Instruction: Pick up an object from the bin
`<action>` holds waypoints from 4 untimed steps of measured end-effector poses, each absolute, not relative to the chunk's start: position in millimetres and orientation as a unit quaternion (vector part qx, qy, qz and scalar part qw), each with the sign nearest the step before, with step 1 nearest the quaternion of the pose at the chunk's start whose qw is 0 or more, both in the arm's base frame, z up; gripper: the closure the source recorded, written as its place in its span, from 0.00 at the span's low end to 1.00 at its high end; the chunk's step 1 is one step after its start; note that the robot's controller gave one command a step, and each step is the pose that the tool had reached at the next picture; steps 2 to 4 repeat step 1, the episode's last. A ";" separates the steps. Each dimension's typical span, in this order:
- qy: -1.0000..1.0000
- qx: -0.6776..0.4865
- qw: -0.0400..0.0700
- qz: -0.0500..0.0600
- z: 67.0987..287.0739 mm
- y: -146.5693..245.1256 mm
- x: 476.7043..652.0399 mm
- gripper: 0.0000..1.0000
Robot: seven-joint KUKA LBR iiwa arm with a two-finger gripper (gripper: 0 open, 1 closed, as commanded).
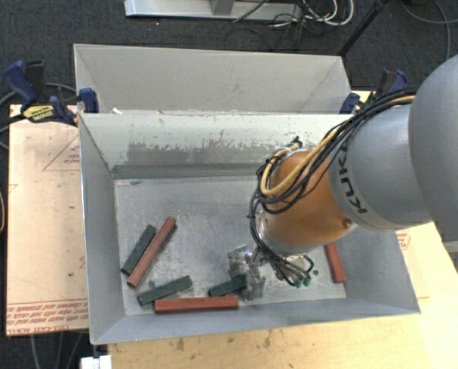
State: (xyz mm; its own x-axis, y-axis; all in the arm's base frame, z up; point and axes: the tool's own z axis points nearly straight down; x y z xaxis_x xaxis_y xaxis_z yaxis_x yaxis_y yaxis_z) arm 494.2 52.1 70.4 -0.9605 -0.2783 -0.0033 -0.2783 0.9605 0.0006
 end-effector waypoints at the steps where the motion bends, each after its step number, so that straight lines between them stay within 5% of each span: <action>1: 0.991 -0.132 0.006 0.000 202.0 38.1 516.4 1.00; 4: 0.991 -0.132 0.006 0.000 202.0 38.1 516.4 1.00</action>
Offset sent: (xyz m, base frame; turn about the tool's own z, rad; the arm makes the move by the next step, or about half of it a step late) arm 0.0193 -0.0142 0.1272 0.0143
